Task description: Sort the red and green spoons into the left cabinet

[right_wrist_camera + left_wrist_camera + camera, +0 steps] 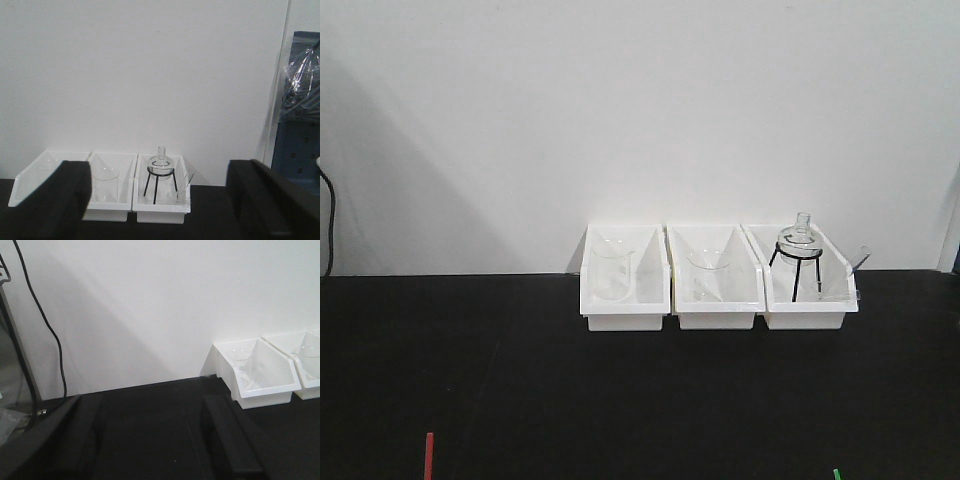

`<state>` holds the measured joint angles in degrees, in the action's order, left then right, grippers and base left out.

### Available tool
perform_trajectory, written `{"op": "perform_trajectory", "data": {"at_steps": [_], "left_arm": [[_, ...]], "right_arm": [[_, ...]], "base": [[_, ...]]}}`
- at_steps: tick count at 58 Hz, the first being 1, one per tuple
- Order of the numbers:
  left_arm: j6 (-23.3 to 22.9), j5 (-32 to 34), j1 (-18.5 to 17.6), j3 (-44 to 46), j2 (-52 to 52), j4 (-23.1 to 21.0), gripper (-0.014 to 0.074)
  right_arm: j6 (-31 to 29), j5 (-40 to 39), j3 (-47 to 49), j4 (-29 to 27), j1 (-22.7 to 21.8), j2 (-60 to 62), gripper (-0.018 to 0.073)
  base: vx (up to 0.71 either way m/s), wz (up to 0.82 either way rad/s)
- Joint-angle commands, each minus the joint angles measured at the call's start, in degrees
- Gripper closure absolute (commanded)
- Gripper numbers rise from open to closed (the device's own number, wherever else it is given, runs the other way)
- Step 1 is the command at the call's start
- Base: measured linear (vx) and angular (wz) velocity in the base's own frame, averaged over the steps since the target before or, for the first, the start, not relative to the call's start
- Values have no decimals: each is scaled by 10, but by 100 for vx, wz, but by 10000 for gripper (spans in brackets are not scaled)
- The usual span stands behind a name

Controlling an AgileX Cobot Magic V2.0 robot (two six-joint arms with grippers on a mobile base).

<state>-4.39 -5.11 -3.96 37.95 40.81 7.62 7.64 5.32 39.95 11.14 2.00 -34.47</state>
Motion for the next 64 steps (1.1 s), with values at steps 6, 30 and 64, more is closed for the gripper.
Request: {"op": "perform_trajectory", "data": {"at_steps": [6, 30, 64], "left_arm": [[-3, 51, 1, 22, 3, -4, -19], [-4, 51, 1, 22, 3, -4, 20], [-4, 10, 1, 22, 3, -4, 20]], "right_arm": [[12, -36, 21, -43, -3, -6, -167], [-248, 290, 114, -172, -3, -224, -5], [-561, 282, 120, -473, -3, -457, 18]], "base": [[0, 0], [0, 0], [0, 0]]}}
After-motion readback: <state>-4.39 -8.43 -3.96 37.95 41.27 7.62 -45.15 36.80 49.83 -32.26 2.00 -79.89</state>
